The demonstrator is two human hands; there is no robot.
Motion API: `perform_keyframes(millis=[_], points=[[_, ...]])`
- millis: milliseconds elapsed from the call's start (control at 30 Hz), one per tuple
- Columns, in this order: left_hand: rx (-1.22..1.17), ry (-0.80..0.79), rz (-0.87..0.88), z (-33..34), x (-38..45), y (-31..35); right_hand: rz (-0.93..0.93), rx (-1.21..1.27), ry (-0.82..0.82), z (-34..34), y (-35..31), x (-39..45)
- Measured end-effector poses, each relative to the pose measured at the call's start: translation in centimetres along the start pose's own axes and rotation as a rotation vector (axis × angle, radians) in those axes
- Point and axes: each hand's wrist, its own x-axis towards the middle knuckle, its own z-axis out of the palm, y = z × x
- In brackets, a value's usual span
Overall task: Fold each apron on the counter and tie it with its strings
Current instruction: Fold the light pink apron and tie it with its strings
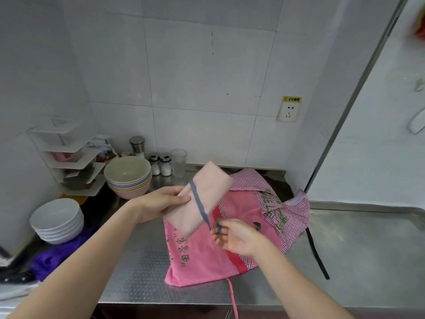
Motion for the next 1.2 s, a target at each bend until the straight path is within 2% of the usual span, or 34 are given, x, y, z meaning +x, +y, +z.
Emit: perform_keyframes(millis=[100,233,267,333,400,467,533,600,700,767,900,967,1033,1133,1200], points=[[0.134,-0.227,-0.065,1.5,-0.7,1.1,0.076,-0.1,-0.092,0.0,0.3,-0.5],[0.444,-0.34,-0.179,3.1,-1.0,1.4,-0.014,-0.292,-0.053,-0.5,-1.8,-1.2],[0.549,-0.353,-0.206,3.5,-1.0,1.5,-0.032,-0.351,-0.094,-0.4,-2.3,-1.1],[0.796,-0.345,-0.233,4.2,-0.5,1.8,-0.086,-0.415,-0.15,0.1,-3.0,-0.5],[1.031,-0.31,-0.238,4.6,0.3,1.9,-0.141,-0.5,-0.12,0.9,-3.3,-0.4],[1.192,-0.234,-0.254,4.8,1.0,1.8,-0.25,-0.687,-0.041,1.9,-3.6,-0.5],[1.234,-0.164,-0.252,5.0,1.8,1.6,-0.36,-0.884,0.042,2.4,-4.0,-0.1],[1.248,-0.152,-0.23,5.1,2.2,1.5,-0.379,-0.996,0.066,2.7,-4.0,0.2],[1.303,-0.204,-0.208,4.7,2.3,1.4,-0.368,-0.929,0.044,2.8,-4.1,-0.3],[1.332,-0.237,-0.215,4.4,2.2,1.0,-0.284,-0.852,0.015,2.7,-4.3,-0.5],[1.231,-0.286,-0.22,3.9,1.8,0.3,-0.062,-0.871,-0.062,2.4,-5.2,-0.3],[1.161,-0.31,-0.227,3.8,1.4,0.3,-0.06,-0.859,-0.2,2.4,-5.8,-0.7],[1.041,-0.313,-0.233,3.4,0.9,0.0,-0.134,-0.625,-0.293,2.4,-6.5,-0.5],[0.495,-0.323,-0.215,2.7,-0.2,0.2,-0.28,-0.098,-0.151,1.8,-7.3,0.6],[0.136,-0.248,-0.101,2.4,-0.5,0.3,-0.314,0.083,-0.056,1.1,-6.9,1.7]])
